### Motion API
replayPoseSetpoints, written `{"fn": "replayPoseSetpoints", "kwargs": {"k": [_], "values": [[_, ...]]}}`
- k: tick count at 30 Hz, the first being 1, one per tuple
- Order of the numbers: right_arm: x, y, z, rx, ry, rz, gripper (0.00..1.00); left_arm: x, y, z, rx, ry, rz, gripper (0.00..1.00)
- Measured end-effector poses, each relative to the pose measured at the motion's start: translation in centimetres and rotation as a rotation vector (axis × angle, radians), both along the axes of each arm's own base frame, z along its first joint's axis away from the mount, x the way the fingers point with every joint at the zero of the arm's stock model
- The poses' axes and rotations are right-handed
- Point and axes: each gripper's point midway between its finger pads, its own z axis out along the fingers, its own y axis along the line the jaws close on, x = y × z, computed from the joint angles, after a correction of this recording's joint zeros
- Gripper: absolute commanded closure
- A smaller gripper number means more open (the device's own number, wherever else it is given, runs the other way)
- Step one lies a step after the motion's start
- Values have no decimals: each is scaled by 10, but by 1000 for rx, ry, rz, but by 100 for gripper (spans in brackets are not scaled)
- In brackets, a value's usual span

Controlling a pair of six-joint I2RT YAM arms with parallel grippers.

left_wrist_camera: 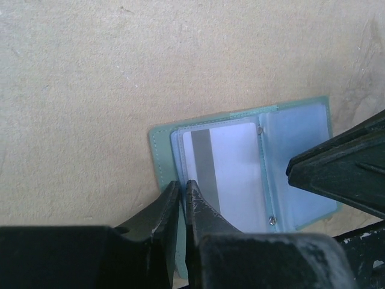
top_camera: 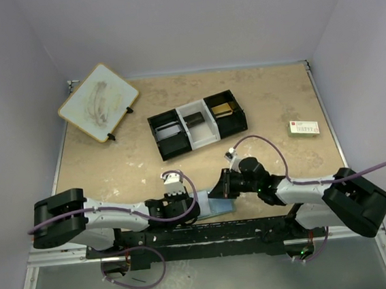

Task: Take the credit cards out of the card holder

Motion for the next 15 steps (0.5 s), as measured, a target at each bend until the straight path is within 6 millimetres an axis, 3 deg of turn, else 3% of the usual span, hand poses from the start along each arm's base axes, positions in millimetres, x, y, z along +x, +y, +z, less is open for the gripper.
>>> {"fn": "replayPoseSetpoints", "kwargs": {"k": [3, 6, 15], "values": [[3, -5, -9, -71, 0, -10, 71, -1, 5, 1, 10, 1, 0, 84], [6, -5, -10, -115, -13, -5, 68, -2, 13, 6, 12, -3, 3, 80], [6, 9, -1, -181, -75, 50, 82, 5, 37, 42, -54, -61, 62, 74]]}}
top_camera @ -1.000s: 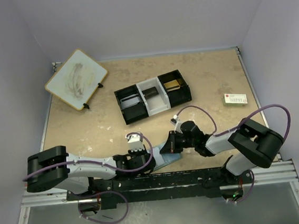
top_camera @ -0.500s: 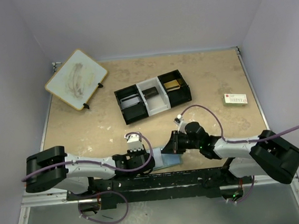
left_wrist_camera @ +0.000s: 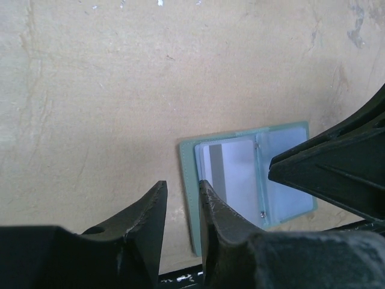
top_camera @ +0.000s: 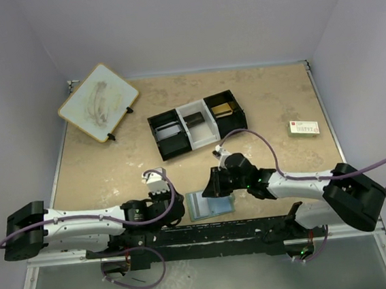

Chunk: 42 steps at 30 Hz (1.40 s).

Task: Take the credit cards out of the card holder

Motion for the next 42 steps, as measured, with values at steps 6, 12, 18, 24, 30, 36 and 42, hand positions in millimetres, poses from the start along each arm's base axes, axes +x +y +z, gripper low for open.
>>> {"fn": "replayPoseSetpoints", "kwargs": {"k": [6, 12, 18, 24, 30, 36, 42], "values": [[1, 15, -8, -42, 4, 27, 90, 0, 14, 0, 3, -10, 17, 73], [-1, 5, -31, -124, 62, -4, 93, -1, 13, 0, -1, -8, 10, 72], [0, 3, -33, -124, 82, -44, 94, -3, 1, -1, -32, -2, -21, 70], [-1, 2, -34, -97, 91, -65, 95, -7, -20, -2, -89, 16, -68, 63], [-1, 2, -35, -78, 97, -80, 95, -13, -33, -12, -153, 49, -99, 61], [-1, 2, -35, -68, 97, -85, 95, -17, -37, -24, -211, 83, -103, 61], [-1, 2, -35, -64, 96, -86, 95, -18, -45, -22, -260, 91, -109, 62]]}}
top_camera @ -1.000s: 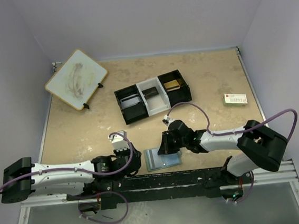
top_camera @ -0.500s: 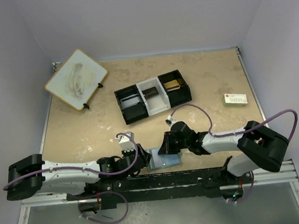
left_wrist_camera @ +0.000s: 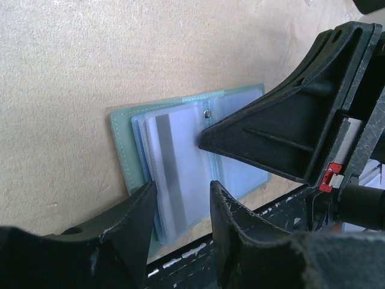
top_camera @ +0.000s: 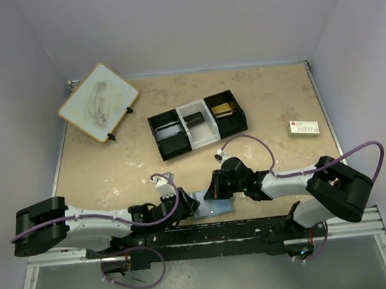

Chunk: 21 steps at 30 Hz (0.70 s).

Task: Take the credit cards out of the card holder

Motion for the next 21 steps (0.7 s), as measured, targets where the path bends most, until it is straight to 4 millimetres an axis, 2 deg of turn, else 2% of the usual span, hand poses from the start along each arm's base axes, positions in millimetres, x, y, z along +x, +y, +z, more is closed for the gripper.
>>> {"fn": "replayPoseSetpoints", "kwargs": {"k": [13, 21], "values": [[0, 0, 0, 1, 0, 0, 95, 0, -2, 3, -15, -2, 1, 66], [0, 0, 0, 1, 1, 0, 95, -1, -1, -3, 15, -6, -19, 71]]}}
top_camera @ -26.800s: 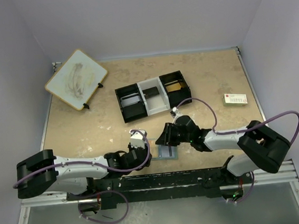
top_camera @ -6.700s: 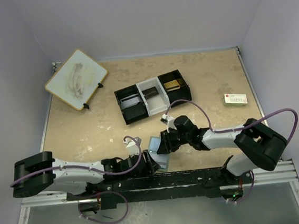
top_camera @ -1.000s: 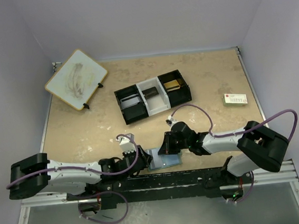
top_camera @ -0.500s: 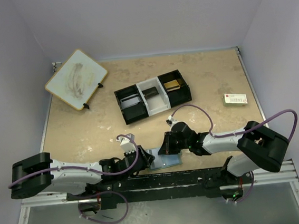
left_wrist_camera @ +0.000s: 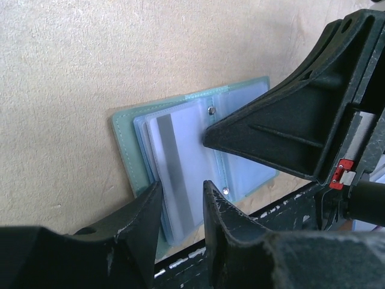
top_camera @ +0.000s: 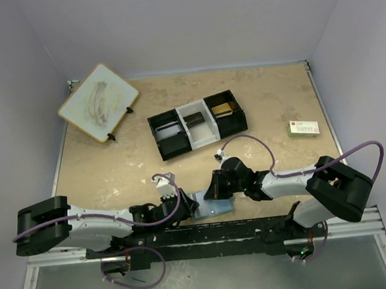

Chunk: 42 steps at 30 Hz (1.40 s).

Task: Take the credit cards out of the card holder

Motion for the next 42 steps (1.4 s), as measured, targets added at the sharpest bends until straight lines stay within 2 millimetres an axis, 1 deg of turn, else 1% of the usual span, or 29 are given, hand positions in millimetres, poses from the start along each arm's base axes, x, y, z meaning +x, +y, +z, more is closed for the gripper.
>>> {"fn": "replayPoseSetpoints", "kwargs": {"k": [3, 7, 16, 22, 25, 29, 32, 37, 42], "values": [[0, 0, 0, 1, 0, 1, 95, -1, 0, -1, 4, 1, -4, 74], [0, 0, 0, 1, 0, 0, 93, -1, 1, -1, 9, -1, -11, 74], [0, 0, 1, 4, -2, 1, 90, 0, -3, 11, -12, -28, -30, 74], [1, 0, 1, 1, -3, -3, 89, 2, -13, 24, -39, -34, -29, 72], [1, -1, 1, 0, -3, -4, 89, 2, -17, 28, -35, -35, -31, 71], [2, -2, 1, -2, -1, -7, 88, 3, -19, 28, -33, -41, -35, 70], [2, -3, 2, -5, -4, -9, 84, 4, -25, 30, -43, -48, -39, 70], [-1, -7, 3, -20, -1, -12, 83, 5, -36, 22, -31, -46, -50, 70], [-3, -12, 4, -39, 1, -18, 82, 7, -45, 20, -35, -49, -55, 70]]}}
